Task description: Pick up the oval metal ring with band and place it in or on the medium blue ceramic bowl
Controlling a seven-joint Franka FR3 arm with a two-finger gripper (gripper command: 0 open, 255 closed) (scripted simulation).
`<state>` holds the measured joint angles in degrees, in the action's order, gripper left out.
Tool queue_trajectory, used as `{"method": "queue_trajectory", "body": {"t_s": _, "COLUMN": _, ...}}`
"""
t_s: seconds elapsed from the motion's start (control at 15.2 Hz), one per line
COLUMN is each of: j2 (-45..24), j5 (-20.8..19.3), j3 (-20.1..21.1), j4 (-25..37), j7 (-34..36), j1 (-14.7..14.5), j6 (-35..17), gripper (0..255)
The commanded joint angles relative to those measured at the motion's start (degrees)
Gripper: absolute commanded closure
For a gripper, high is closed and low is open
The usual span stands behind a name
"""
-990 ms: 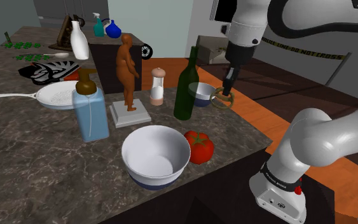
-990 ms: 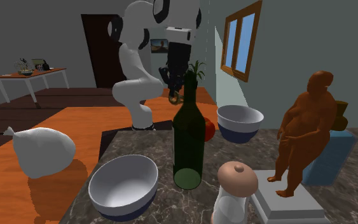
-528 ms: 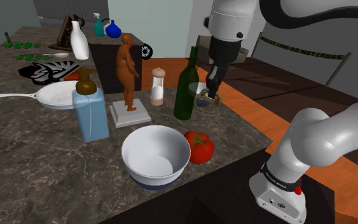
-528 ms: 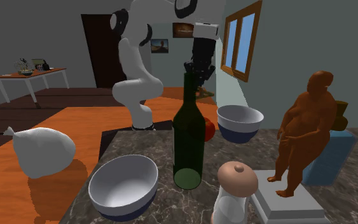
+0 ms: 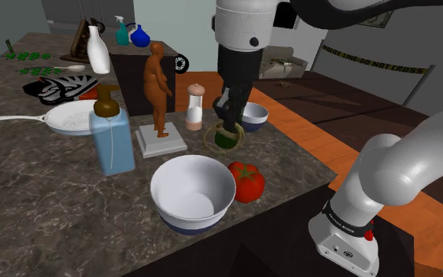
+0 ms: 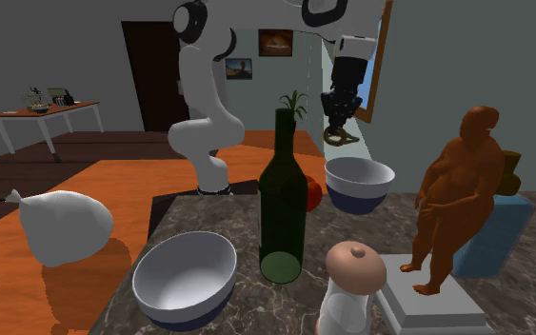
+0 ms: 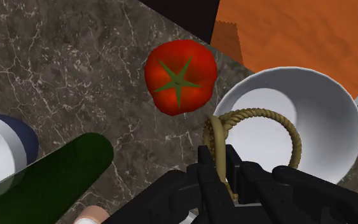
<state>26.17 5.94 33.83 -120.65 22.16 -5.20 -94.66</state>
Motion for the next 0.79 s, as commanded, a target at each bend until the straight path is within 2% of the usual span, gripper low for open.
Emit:
{"method": "queue_trajectory", "body": {"t_s": 0.0, "j2": -3.8, "j5": -0.7, "j3": 2.9, "j4": 4.2, "j7": 3.3, "j1": 0.5, "j6": 0.7, "gripper": 255}}
{"method": "queue_trajectory", "body": {"t_s": 0.2, "j2": -10.0, "j5": -3.0, "j3": 7.3, "j4": 10.1, "j7": 8.3, "j1": 1.2, "j6": 1.3, "gripper": 255}}
{"method": "queue_trajectory", "body": {"t_s": 0.73, "j2": -10.0, "j5": -2.8, "j3": 7.8, "j4": 4.0, "j7": 8.8, "j1": 0.8, "j6": -4.9, "gripper": 255}}
